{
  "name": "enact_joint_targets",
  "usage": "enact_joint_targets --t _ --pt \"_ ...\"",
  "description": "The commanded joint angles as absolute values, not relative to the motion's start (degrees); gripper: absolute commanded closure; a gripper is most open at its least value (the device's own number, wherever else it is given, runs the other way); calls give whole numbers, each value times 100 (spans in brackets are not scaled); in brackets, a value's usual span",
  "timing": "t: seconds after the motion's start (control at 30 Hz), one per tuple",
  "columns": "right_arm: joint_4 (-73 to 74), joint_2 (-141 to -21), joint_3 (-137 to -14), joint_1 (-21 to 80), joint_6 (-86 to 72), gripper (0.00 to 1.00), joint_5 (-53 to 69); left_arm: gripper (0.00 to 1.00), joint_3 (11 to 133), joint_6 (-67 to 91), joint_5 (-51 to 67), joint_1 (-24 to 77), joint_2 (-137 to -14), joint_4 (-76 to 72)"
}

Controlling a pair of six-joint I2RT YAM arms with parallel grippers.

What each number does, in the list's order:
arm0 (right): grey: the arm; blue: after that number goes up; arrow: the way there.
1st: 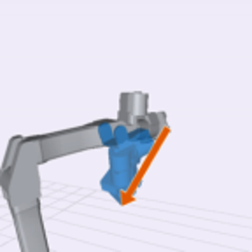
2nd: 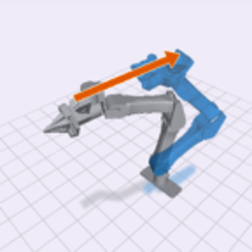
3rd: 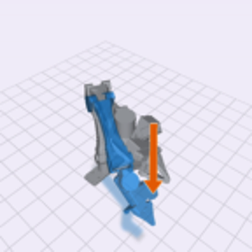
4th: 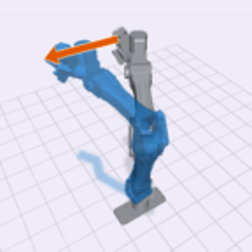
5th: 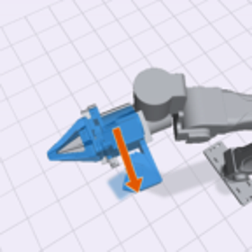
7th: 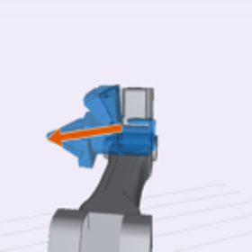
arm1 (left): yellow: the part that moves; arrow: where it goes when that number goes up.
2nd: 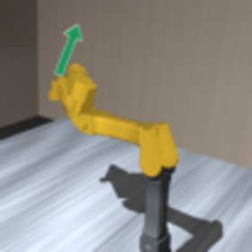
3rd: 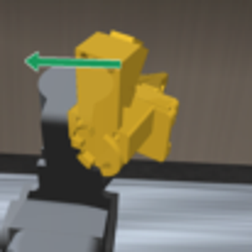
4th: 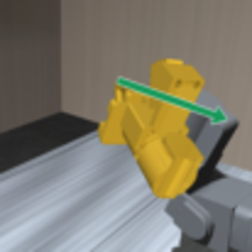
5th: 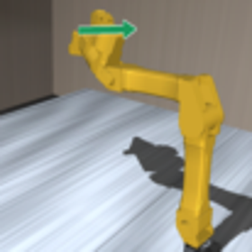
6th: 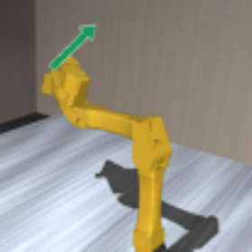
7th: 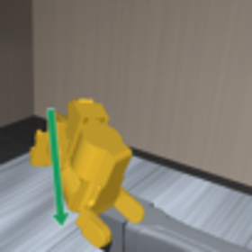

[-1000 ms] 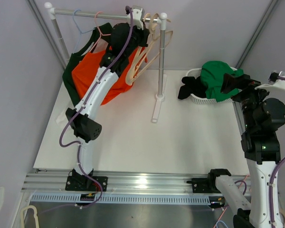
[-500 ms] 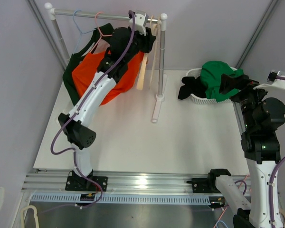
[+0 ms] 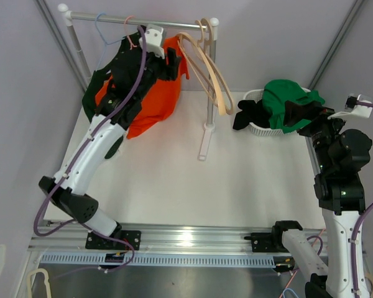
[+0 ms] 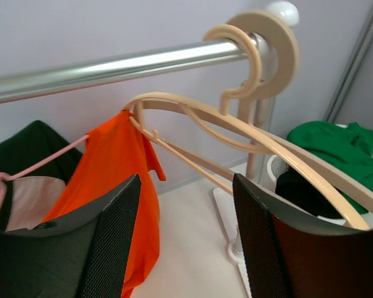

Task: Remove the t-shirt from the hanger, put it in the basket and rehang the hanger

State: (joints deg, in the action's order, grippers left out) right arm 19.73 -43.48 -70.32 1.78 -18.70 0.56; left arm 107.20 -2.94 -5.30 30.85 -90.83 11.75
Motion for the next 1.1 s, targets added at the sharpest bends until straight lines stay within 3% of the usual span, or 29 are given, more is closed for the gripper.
enact_joint_targets --t 0.0,0.07,0.17,0.23,0.5,1.07 --pt "1960 -4324 -6987 211 -1951 1 281 34 10547 -387 -555 2700 -8456 1028" --pt "1969 -4342 -6979 220 -1951 0 342 35 10311 -439 -370 2471 -8192 1099" --pt "1951 -4359 -6961 229 -1916 1 413 15 9783 -142 242 1865 -7833 871" --pt "1925 -4386 -6952 237 -1907 1 431 10 9738 324 526 1329 -7813 887" --pt "1872 -4465 -6987 264 -1872 0 440 8 10747 852 1476 361 -8743 1590" --pt "1863 -4518 -7014 272 -1687 0 167 16 13006 1072 1766 299 -10573 2346"
